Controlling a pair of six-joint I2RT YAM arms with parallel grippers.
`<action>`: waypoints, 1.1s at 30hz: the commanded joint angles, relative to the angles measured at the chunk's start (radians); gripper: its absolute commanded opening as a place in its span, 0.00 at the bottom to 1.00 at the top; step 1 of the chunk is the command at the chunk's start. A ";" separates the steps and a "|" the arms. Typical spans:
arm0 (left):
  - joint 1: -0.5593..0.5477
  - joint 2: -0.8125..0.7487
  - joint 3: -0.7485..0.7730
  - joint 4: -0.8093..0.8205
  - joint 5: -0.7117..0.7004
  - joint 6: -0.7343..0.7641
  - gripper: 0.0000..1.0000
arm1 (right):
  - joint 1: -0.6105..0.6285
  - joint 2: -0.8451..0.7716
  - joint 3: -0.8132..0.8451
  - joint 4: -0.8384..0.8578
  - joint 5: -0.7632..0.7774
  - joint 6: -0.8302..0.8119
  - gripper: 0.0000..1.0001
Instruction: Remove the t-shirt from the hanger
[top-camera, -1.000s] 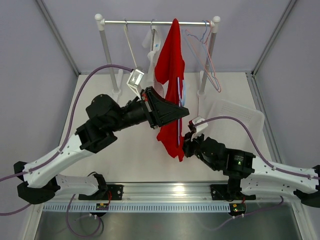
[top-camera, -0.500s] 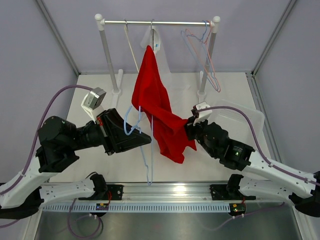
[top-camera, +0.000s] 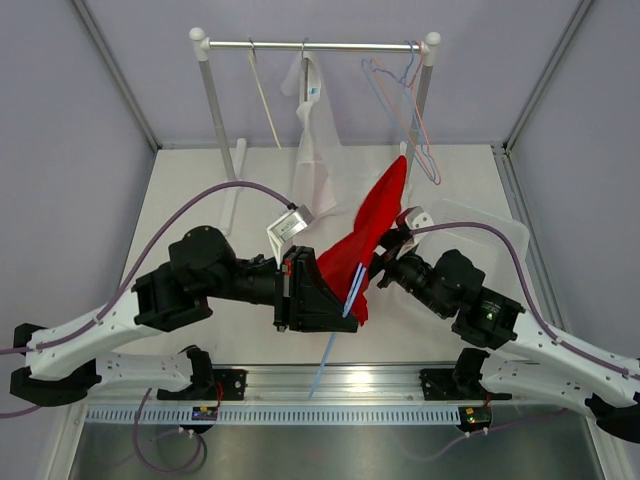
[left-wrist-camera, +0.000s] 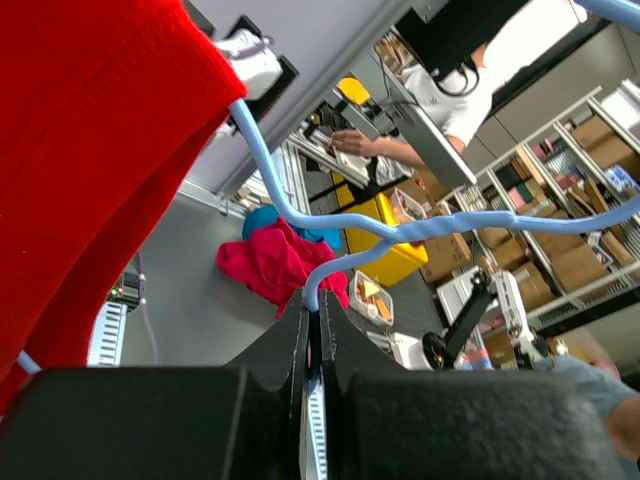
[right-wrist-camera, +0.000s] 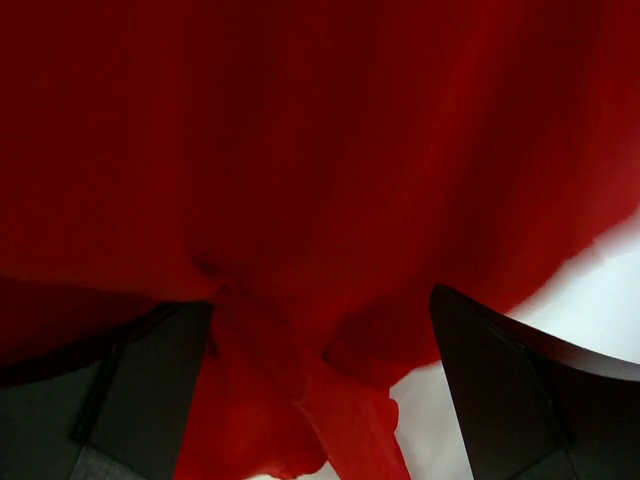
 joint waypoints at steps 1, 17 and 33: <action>-0.038 -0.035 0.065 0.075 0.057 0.051 0.00 | -0.004 -0.030 -0.022 0.093 -0.078 -0.047 0.99; -0.129 -0.182 -0.094 0.069 -0.047 0.059 0.00 | -0.020 -0.103 -0.063 0.333 -0.085 -0.036 0.10; -0.130 -0.394 -0.305 -0.137 -0.211 0.116 0.00 | -0.035 0.016 0.390 0.067 0.382 -0.261 0.00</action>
